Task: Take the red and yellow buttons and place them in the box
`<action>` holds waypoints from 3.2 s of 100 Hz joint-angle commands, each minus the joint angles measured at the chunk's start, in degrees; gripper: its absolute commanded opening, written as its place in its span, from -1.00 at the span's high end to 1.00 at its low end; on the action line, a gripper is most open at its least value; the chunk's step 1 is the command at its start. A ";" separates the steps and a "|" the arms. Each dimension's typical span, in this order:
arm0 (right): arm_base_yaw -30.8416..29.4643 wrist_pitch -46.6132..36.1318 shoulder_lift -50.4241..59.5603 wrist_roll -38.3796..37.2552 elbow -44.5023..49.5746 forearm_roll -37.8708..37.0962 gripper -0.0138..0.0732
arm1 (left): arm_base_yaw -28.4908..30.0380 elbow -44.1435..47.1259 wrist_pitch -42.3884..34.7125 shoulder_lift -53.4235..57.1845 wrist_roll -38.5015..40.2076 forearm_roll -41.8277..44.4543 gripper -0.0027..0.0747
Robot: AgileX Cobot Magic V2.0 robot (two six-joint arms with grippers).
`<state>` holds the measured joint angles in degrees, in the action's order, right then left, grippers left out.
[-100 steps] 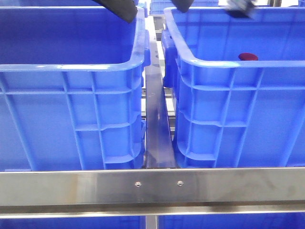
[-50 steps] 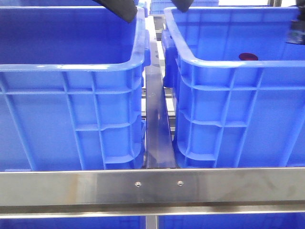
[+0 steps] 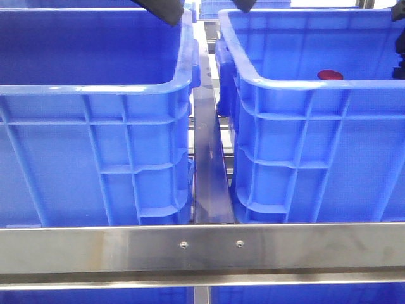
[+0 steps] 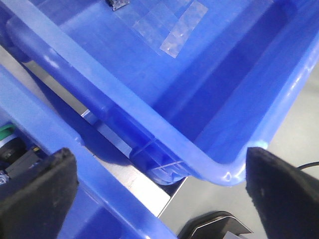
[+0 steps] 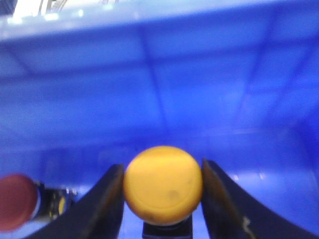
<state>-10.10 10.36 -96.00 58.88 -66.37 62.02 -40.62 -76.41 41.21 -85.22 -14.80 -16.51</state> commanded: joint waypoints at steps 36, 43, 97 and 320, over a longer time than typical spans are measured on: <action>2.28 -1.78 -4.53 0.43 -7.35 1.51 0.20 | -0.36 -1.93 -3.53 2.54 -0.15 -0.49 -0.72; 2.28 -2.76 -5.26 0.43 -7.35 1.51 0.20 | -0.36 -1.93 -3.53 2.54 -0.15 -0.49 -0.72; 2.28 -0.60 -7.44 0.43 -7.35 1.57 -0.51 | -0.36 -1.93 -3.57 2.54 -0.15 -0.49 -0.72; 0.73 12.27 78.92 0.37 42.39 -0.42 0.84 | -0.36 46.05 -34.11 49.37 -0.15 1.41 0.98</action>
<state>-9.08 24.43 -16.70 59.01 -22.60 60.40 -40.62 -30.07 12.65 -37.34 -14.80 -14.77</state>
